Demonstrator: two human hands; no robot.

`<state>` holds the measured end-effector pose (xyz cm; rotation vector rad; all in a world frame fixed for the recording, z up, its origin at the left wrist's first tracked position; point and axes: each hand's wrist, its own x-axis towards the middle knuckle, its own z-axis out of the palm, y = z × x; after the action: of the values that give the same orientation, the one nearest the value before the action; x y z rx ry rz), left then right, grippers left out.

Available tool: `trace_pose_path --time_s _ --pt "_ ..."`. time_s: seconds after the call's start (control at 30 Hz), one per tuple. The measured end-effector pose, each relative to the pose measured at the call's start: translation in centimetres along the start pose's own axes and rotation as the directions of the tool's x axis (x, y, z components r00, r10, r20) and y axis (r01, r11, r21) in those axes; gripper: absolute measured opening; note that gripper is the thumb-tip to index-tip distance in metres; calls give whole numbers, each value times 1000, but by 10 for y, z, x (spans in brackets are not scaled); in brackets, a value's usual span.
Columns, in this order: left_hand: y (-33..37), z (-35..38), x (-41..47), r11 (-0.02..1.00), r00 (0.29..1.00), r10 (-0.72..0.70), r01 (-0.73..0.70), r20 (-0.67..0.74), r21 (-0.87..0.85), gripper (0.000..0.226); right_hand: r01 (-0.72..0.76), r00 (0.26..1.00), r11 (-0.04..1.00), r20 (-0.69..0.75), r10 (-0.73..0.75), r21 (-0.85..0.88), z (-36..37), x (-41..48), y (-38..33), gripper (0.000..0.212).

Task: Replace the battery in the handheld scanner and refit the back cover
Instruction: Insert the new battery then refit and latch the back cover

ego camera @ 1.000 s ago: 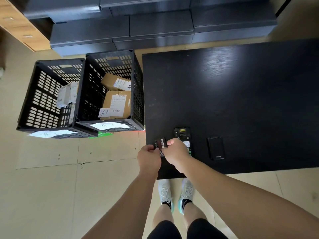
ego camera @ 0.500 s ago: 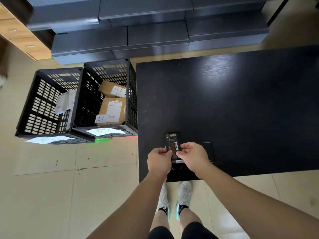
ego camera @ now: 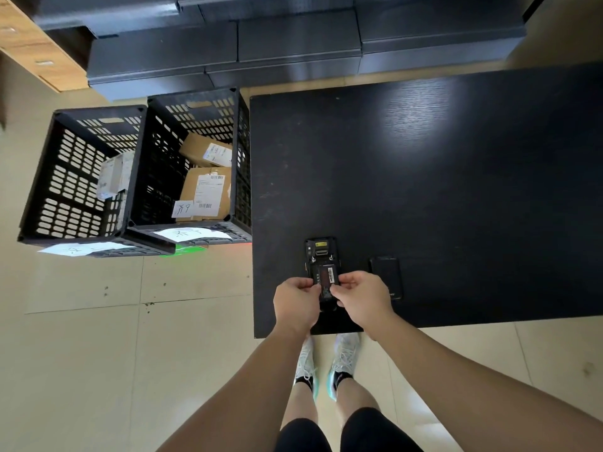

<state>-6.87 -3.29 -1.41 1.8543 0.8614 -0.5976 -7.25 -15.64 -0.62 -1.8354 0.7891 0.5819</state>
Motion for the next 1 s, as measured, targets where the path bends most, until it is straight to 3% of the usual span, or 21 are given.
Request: trace_pose_path --time_s 0.07,0.2,0.3,0.47,0.7,1.0 --pt "0 0 0 1000 1000 7 -7 -20 -3 13 -1 1000 1000 -2 1 -25 1 3 2 24" --pt "0 1 -2 1000 999 24 -24 -33 -1 9 -29 999 1000 -14 29 3 2 5 6 7" --pt "-1 1 0 998 998 53 -52 -45 19 5 -41 999 999 -28 41 7 5 7 7 16" --pt "-3 2 3 997 993 74 -70 -93 45 6 -13 998 999 -54 10 -47 7 14 6 5" --pt "-1 4 3 980 982 140 -120 -130 157 9 -29 996 999 -88 26 -40 8 15 9 11" --pt "-8 4 3 976 975 177 -155 -136 156 14 12 994 999 -110 -15 -35 7 19 16 18"
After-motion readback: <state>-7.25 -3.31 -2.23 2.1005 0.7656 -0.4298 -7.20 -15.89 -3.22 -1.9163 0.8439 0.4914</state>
